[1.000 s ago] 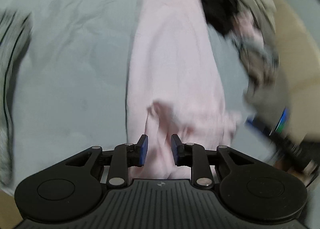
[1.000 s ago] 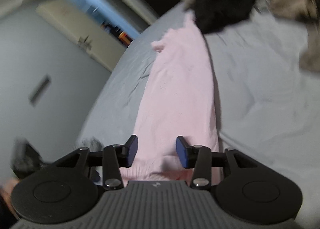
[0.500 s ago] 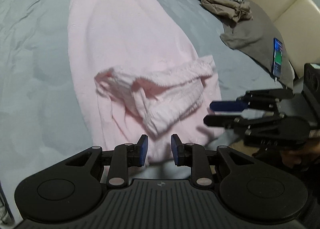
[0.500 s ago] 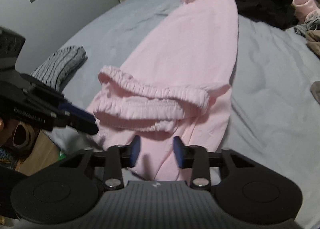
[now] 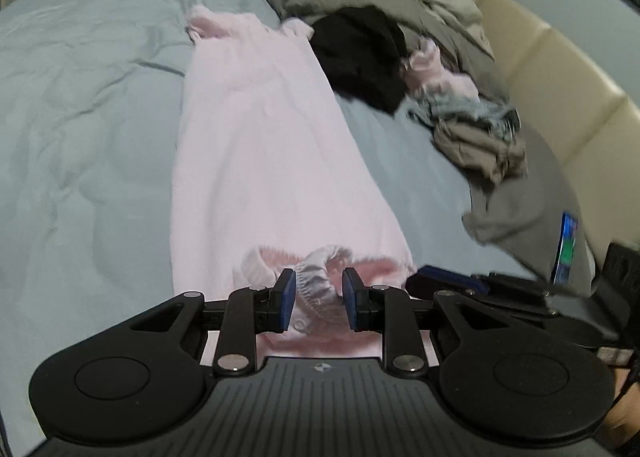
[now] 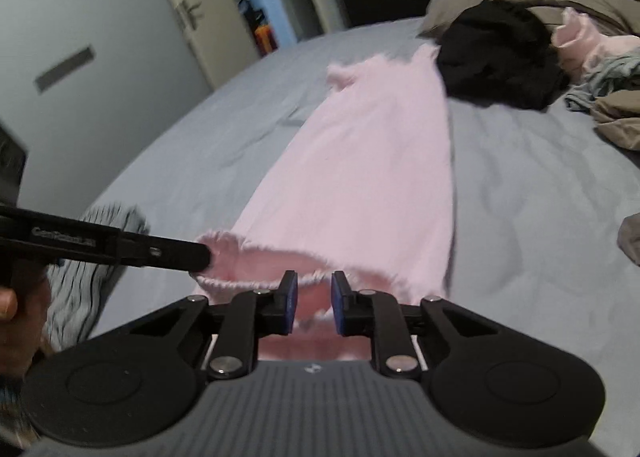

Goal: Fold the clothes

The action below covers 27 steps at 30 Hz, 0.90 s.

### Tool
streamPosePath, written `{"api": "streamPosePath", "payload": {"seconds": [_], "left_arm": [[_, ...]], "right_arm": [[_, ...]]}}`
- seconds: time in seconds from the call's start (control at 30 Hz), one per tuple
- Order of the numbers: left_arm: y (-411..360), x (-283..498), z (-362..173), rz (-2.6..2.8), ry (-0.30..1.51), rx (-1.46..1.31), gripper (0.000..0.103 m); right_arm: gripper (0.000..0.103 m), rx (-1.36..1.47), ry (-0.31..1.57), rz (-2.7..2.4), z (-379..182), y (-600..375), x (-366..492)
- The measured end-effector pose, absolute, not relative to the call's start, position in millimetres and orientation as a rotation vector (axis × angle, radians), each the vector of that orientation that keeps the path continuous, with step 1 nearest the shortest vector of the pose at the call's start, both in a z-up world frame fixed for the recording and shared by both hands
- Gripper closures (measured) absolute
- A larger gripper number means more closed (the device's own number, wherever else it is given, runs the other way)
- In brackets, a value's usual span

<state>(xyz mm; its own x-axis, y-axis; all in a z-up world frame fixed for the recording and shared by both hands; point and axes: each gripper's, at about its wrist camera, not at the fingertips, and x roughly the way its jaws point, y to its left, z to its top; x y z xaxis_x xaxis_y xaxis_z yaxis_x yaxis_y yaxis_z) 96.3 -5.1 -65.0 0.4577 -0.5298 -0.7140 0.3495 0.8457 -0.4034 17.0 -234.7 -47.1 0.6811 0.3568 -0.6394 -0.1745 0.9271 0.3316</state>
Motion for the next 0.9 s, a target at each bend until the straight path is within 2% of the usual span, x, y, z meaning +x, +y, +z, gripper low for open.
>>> {"api": "streamPosePath", "payload": {"seconds": [0.07, 0.1, 0.13, 0.17, 0.2, 0.4, 0.47, 0.6, 0.7, 0.77, 0.9], "left_arm": [[-4, 94, -65, -0.550, 0.956, -0.194, 0.077], [-4, 91, -66, -0.554, 0.957, -0.175, 0.075], [-4, 87, -68, -0.560, 0.956, -0.148, 0.070], [-5, 83, -70, -0.564, 0.952, -0.119, 0.061], [-5, 80, -73, -0.571, 0.957, -0.091, 0.058], [-27, 75, -90, -0.617, 1.027, -0.006, 0.058], [-37, 76, -94, -0.618, 1.034, 0.024, 0.058], [-39, 84, -93, -0.534, 1.000, 0.055, 0.058], [-22, 89, -89, -0.511, 1.001, 0.010, 0.058], [-10, 88, -90, -0.514, 1.014, -0.006, 0.058], [9, 76, -99, -0.532, 1.066, -0.011, 0.058]], "right_arm": [[0.076, 0.271, 0.789, 0.278, -49, -241, 19], [0.069, 0.275, 0.803, 0.271, -49, -243, 18], [0.056, 0.275, 0.807, 0.270, -49, -244, 17], [0.053, 0.267, 0.795, 0.274, -47, -243, 15], [0.053, 0.248, 0.788, 0.284, -46, -241, 13], [0.055, 0.140, 0.883, 0.348, -61, -222, 13], [0.069, 0.125, 0.904, 0.350, -70, -214, 19], [0.072, 0.134, 0.847, 0.302, -71, -205, 38], [0.069, 0.200, 0.834, 0.268, -64, -216, 40], [0.053, 0.222, 0.835, 0.263, -58, -226, 35], [0.053, 0.221, 0.866, 0.260, -53, -250, 15]]}}
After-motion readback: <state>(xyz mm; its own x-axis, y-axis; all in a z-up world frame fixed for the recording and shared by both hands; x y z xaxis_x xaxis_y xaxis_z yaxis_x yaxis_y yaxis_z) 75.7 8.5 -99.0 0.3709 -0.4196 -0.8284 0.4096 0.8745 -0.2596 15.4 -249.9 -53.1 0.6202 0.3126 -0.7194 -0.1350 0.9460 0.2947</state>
